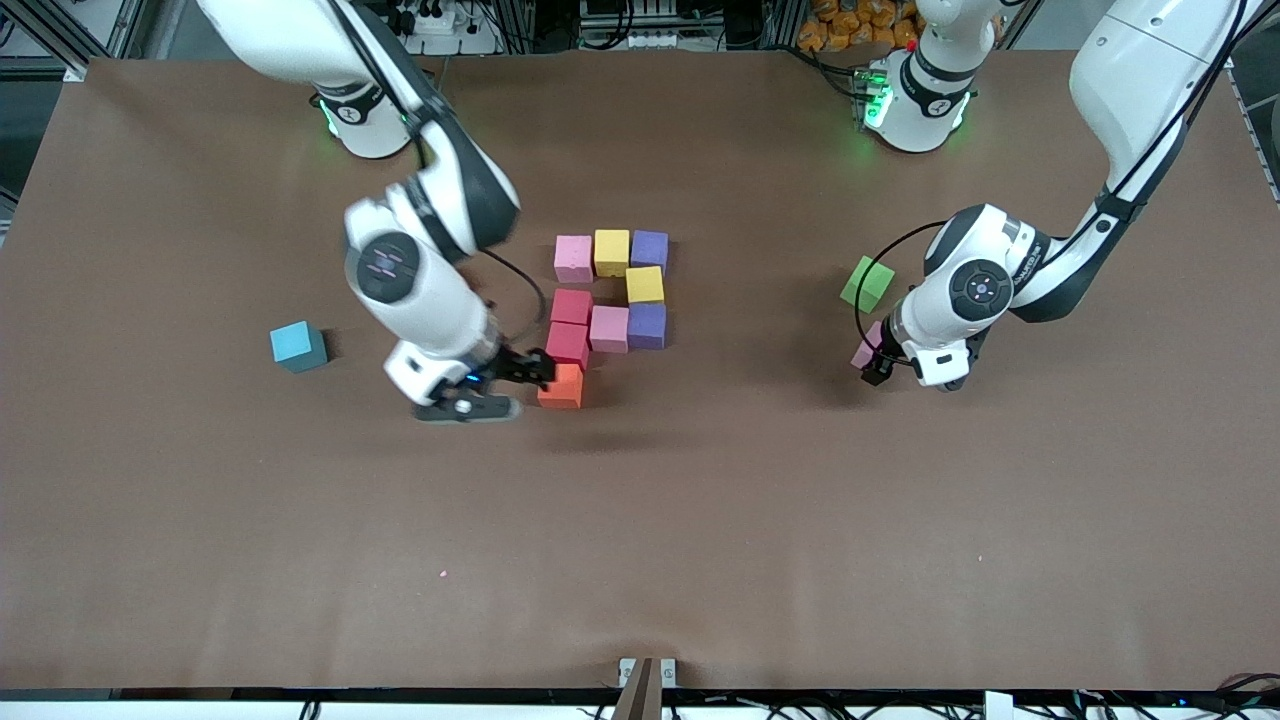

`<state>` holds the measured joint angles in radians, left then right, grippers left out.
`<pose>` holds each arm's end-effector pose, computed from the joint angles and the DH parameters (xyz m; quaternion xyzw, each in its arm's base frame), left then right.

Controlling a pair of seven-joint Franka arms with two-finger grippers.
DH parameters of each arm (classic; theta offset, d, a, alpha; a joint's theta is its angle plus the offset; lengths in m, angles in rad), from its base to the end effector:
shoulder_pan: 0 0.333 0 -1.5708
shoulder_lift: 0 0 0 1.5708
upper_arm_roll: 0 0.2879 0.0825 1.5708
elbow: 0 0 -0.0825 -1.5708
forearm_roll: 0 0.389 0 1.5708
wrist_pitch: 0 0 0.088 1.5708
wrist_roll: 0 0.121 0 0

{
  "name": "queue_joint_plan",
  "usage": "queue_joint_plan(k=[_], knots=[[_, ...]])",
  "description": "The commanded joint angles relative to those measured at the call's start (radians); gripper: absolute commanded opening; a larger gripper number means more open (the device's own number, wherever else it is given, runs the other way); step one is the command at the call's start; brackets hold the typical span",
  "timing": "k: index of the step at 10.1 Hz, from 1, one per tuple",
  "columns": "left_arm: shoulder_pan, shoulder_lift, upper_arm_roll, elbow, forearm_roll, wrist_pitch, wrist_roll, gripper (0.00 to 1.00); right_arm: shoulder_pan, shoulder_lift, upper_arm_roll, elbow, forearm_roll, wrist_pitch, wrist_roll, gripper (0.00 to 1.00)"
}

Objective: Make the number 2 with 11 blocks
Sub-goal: 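Withdraw the right gripper while the left gripper carries pink toward the figure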

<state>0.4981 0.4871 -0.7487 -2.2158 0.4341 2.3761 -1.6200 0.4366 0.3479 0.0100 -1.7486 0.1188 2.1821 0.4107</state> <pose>0.5000 -0.1473 0.1558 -0.8605 -0.5034 0.0661 0.0415 0.5855 0.2863 0.3390 -0.9976 0.0144 -0.0173 0.0648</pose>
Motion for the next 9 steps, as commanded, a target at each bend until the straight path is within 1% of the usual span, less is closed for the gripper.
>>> queue_joint_plan(k=[1,2,3,4,5,6,7,8,9], knots=[[0.005,-0.012,-0.003,-0.013,0.011,0.015,-0.017,1.00,-0.105,-0.156,0.013,-0.078,-0.010,-0.091,-0.050,1.00],[0.005,-0.012,-0.001,-0.007,0.011,0.015,-0.017,0.46,-0.157,-0.193,0.013,-0.078,-0.045,-0.146,-0.112,1.00],[0.002,-0.012,-0.001,0.002,0.011,0.015,-0.017,0.00,-0.191,-0.232,0.013,-0.078,-0.048,-0.191,-0.184,1.00],[-0.001,-0.012,-0.001,0.036,0.011,0.006,-0.018,0.00,-0.261,-0.272,0.036,-0.078,-0.048,-0.235,-0.205,1.00],[-0.010,-0.012,-0.003,0.094,0.008,-0.018,-0.023,0.00,-0.388,-0.309,0.139,-0.077,-0.048,-0.286,-0.223,1.00],[-0.035,0.002,-0.004,0.173,0.003,-0.076,-0.043,0.00,-0.489,-0.340,0.200,-0.068,-0.050,-0.324,-0.255,1.00],[-0.083,0.027,-0.003,0.258,-0.004,-0.121,-0.061,0.00,-0.502,-0.368,0.191,-0.066,-0.050,-0.331,-0.286,1.00],[-0.134,0.057,-0.001,0.328,-0.003,-0.151,-0.101,0.00,-0.504,-0.388,0.158,-0.060,-0.050,-0.350,-0.320,1.00],[-0.210,0.098,0.003,0.405,0.005,-0.173,-0.185,0.00,-0.506,-0.400,0.130,-0.033,-0.050,-0.419,-0.334,1.00]])
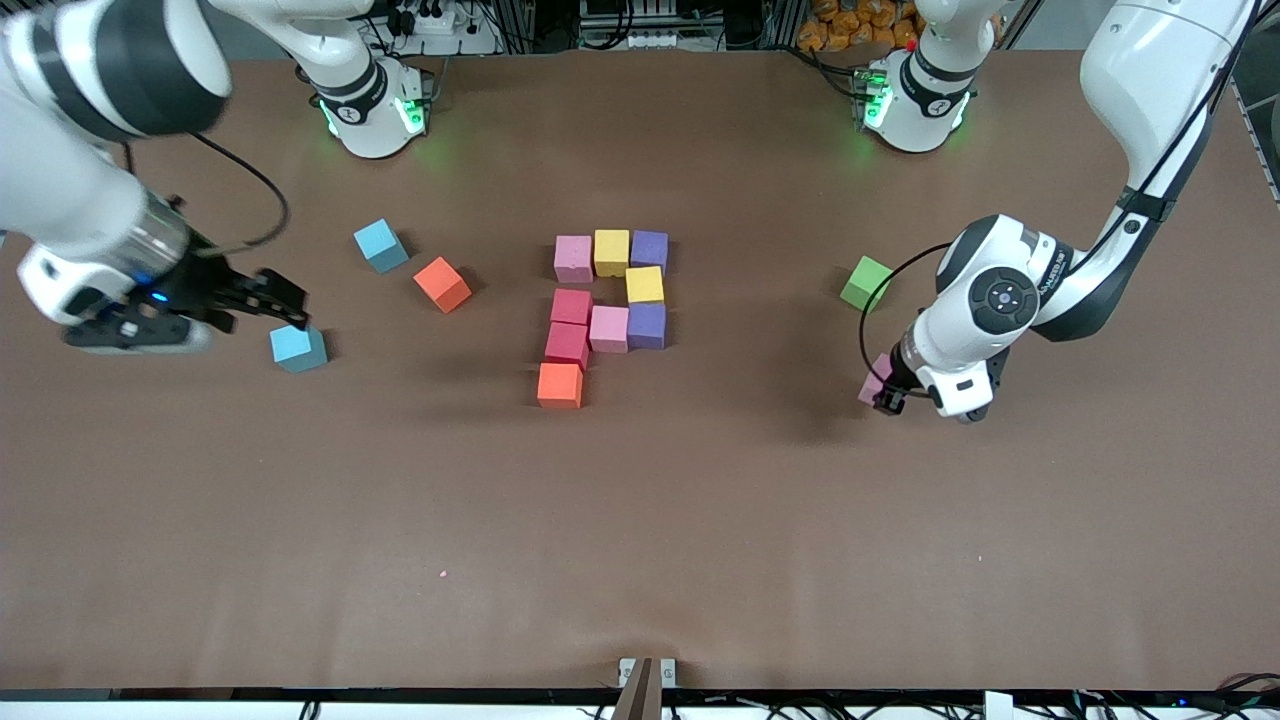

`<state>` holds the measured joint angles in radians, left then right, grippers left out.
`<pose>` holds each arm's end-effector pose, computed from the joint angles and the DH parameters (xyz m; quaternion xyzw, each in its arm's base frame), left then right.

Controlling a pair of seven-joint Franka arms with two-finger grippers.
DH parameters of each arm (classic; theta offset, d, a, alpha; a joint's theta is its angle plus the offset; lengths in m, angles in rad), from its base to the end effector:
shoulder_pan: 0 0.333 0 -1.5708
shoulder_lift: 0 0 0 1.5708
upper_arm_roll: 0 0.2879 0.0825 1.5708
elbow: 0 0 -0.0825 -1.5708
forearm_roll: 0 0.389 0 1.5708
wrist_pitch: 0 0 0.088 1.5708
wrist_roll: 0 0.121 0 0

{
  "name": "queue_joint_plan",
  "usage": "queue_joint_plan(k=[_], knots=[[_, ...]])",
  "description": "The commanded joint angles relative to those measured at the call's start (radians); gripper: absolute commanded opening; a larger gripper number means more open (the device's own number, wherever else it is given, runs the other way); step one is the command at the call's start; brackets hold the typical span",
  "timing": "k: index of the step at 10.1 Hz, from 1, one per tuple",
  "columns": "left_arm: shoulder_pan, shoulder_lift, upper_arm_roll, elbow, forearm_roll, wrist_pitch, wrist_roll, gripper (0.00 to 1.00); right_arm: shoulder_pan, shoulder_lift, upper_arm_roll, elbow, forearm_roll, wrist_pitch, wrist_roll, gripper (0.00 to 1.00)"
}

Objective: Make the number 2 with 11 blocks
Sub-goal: 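Withdraw the right gripper while the left gripper carries pink toward the figure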

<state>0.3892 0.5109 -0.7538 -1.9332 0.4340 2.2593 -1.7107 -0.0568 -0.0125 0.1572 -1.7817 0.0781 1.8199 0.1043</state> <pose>0.5774 -0.1938 0.2398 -0.8465 -0.5324 0.0082 0.0015 0.5670 0.0650 0.5099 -0.9989 0.0106 -0.0213 0.0395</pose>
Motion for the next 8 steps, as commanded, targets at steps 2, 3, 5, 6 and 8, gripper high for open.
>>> queue_joint_plan(k=[2,3,5,6,8], knots=[[-0.305,0.165,0.101,0.320,-0.007,-0.140,-0.261,0.00,-0.026,-0.014,-0.047,0.137,-0.021,-0.134,-0.123,1.00],[-0.399,0.205,0.150,0.409,-0.024,-0.162,-0.333,0.00,-0.050,-0.011,-0.047,0.174,-0.055,-0.181,-0.149,1.00],[-0.554,0.259,0.232,0.509,-0.046,-0.158,-0.464,0.00,-0.128,-0.011,-0.045,0.194,-0.043,-0.291,-0.153,1.00],[-0.631,0.296,0.267,0.558,-0.046,-0.153,-0.534,0.00,-0.142,-0.014,-0.045,0.211,-0.044,-0.318,-0.167,1.00],[-0.749,0.354,0.312,0.641,-0.047,-0.124,-0.663,0.00,-0.150,-0.012,-0.045,0.232,-0.057,-0.312,-0.184,1.00]])
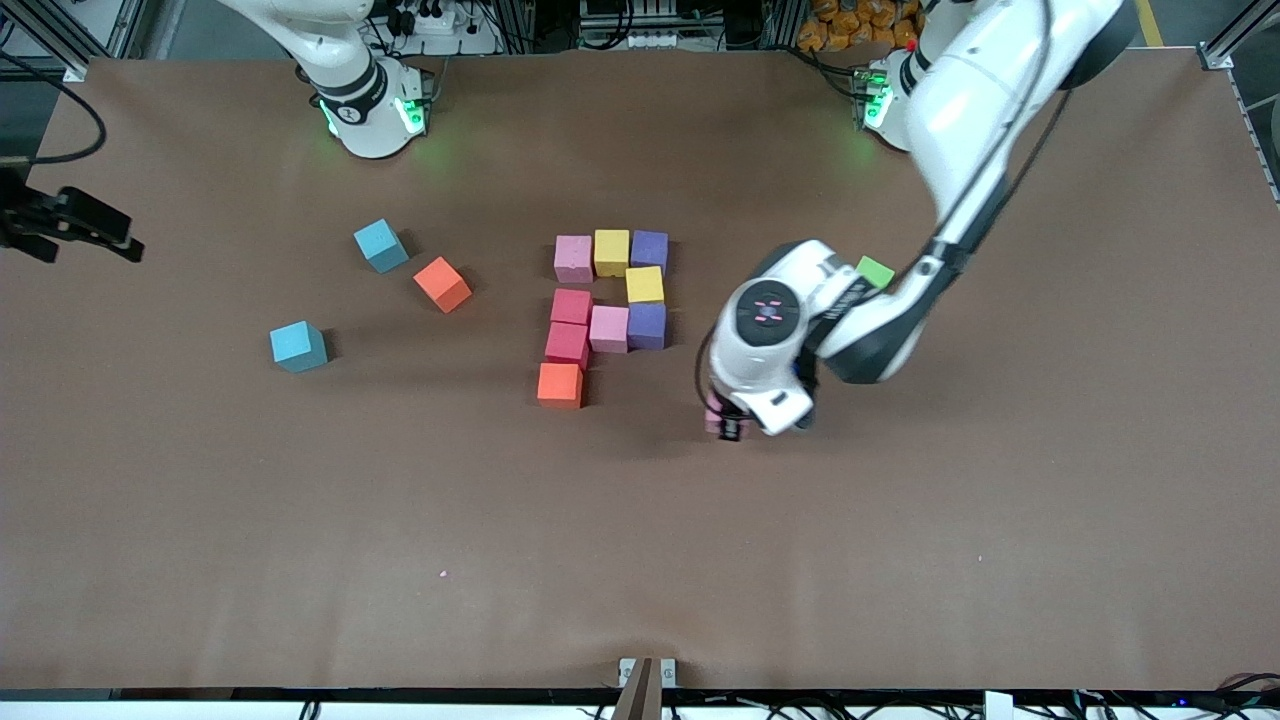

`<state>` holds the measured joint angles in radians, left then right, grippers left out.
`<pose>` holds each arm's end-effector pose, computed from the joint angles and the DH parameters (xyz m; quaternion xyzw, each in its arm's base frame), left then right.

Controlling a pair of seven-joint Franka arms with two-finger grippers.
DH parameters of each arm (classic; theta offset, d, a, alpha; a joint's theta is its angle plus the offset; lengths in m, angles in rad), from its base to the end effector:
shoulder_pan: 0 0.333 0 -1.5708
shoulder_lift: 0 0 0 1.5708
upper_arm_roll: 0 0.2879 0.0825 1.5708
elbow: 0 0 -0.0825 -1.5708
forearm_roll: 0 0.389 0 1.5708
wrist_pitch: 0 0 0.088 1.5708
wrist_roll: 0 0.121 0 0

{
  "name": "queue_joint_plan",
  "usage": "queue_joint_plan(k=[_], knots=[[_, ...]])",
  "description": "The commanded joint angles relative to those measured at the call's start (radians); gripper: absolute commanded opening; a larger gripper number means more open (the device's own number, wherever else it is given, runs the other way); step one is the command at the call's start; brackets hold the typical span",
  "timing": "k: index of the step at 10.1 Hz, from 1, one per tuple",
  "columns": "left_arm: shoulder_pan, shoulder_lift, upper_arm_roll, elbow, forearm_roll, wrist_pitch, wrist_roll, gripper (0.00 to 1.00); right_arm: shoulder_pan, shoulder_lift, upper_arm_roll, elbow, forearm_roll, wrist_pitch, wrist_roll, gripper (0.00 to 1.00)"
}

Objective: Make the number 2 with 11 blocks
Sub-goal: 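Withdraw the right gripper while the left gripper carries pink toward the figure, then lower the pink cube beside the red cubes with the left gripper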

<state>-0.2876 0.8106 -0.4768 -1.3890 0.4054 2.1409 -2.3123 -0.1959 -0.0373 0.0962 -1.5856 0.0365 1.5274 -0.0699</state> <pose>0.5730 -0.4350 0.2282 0.7423 0.6698 0.0036 0.0182 0.5421 -0.0488 0.5922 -0.9997 0.0143 0.0091 0.0173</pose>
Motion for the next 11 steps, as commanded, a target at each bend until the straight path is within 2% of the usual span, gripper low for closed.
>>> queue_joint_plan(k=[1,2,4,7,8,11], knots=[[-0.100,0.067,0.035,0.117,-0.023,0.028,-0.112,0.00,-0.008,0.010,0.016,0.039,-0.018,-0.021,-0.010,1.00],[-0.132,0.094,0.035,0.145,-0.031,0.069,-0.146,0.00,-0.005,0.010,0.019,0.039,-0.052,-0.029,-0.002,1.00],[-0.188,0.177,0.047,0.235,-0.033,0.125,-0.171,0.00,-0.003,0.010,0.019,0.041,-0.053,-0.030,0.005,1.00],[-0.214,0.203,0.058,0.237,-0.040,0.194,-0.186,0.00,-0.016,0.013,0.014,0.061,-0.047,-0.020,0.007,1.00],[-0.219,0.214,0.060,0.237,-0.040,0.226,-0.193,0.00,-0.051,0.016,0.014,0.076,-0.020,-0.020,0.006,1.00],[-0.248,0.229,0.070,0.237,-0.052,0.234,-0.213,0.00,-0.075,0.016,0.016,0.096,-0.003,-0.020,-0.002,1.00]])
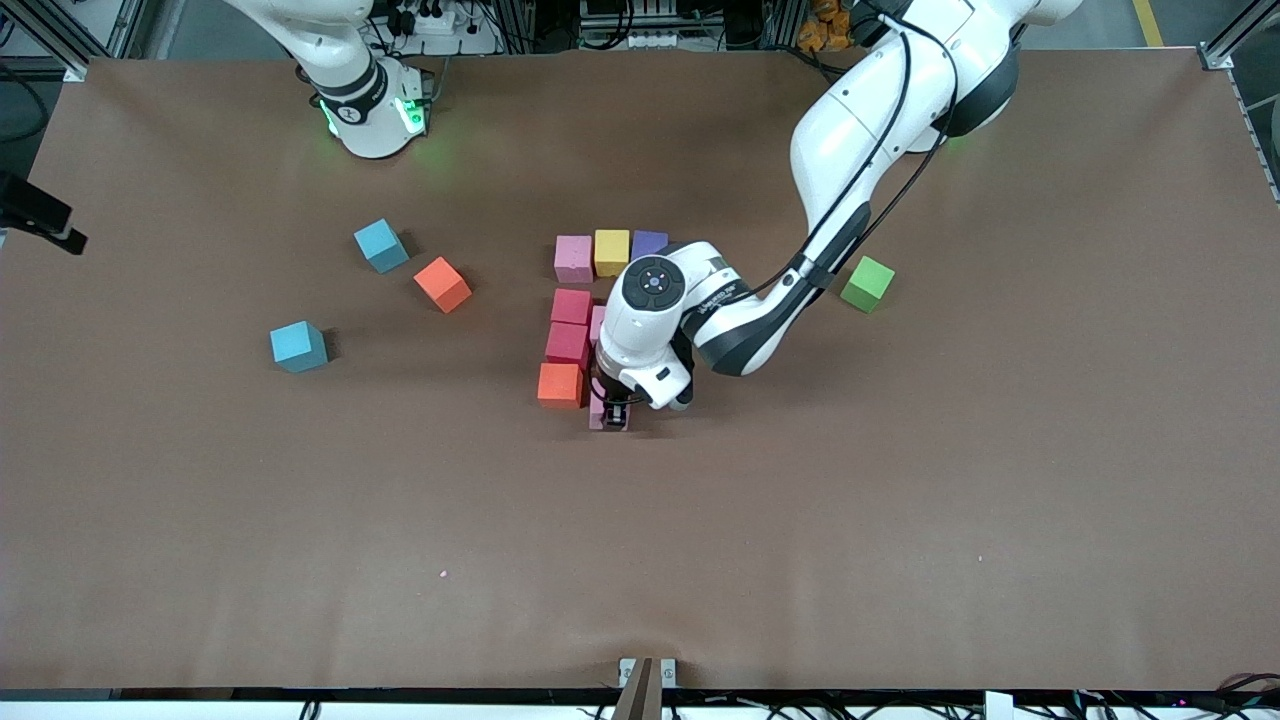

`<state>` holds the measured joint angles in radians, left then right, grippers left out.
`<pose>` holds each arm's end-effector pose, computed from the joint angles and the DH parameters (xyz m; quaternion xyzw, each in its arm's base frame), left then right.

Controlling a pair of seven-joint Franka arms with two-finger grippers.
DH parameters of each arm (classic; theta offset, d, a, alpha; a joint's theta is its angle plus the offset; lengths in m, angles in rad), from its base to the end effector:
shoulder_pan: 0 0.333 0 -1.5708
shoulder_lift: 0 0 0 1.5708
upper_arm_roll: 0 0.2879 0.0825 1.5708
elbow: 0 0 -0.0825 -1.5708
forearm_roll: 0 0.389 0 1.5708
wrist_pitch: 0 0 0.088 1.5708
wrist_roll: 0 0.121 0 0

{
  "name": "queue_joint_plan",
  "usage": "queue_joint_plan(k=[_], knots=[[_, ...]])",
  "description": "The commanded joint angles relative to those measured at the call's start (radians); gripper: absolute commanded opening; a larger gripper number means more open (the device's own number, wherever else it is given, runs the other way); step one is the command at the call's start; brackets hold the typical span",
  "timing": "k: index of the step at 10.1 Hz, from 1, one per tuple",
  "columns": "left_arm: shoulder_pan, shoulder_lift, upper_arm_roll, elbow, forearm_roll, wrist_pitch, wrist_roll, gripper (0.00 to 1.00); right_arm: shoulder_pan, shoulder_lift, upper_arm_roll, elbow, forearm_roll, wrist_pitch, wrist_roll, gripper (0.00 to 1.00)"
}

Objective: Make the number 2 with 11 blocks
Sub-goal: 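Lower the pink cube beside the red cubes with the left gripper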

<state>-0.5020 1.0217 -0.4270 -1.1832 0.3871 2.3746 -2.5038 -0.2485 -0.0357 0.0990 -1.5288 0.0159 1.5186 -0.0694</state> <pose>0.5366 -0.5491 0.1855 0.7048 0.6978 -0.0362 0.1229 0.5391 -0.0782 0.6173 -0.9991 0.0395 -0.0133 0.0048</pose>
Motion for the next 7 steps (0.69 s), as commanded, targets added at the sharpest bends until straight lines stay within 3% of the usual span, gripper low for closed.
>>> queue_joint_plan(k=[1,7], knots=[[-0.038,0.017,0.022,0.031,-0.062,-0.026,-0.021,0.00,-0.023,0.014,0.013,0.038,0.015,-0.017,0.003,1.00],[-0.062,0.018,0.033,0.028,-0.100,-0.091,-0.023,0.00,0.008,0.020,0.021,0.029,-0.066,-0.037,-0.009,1.00]])
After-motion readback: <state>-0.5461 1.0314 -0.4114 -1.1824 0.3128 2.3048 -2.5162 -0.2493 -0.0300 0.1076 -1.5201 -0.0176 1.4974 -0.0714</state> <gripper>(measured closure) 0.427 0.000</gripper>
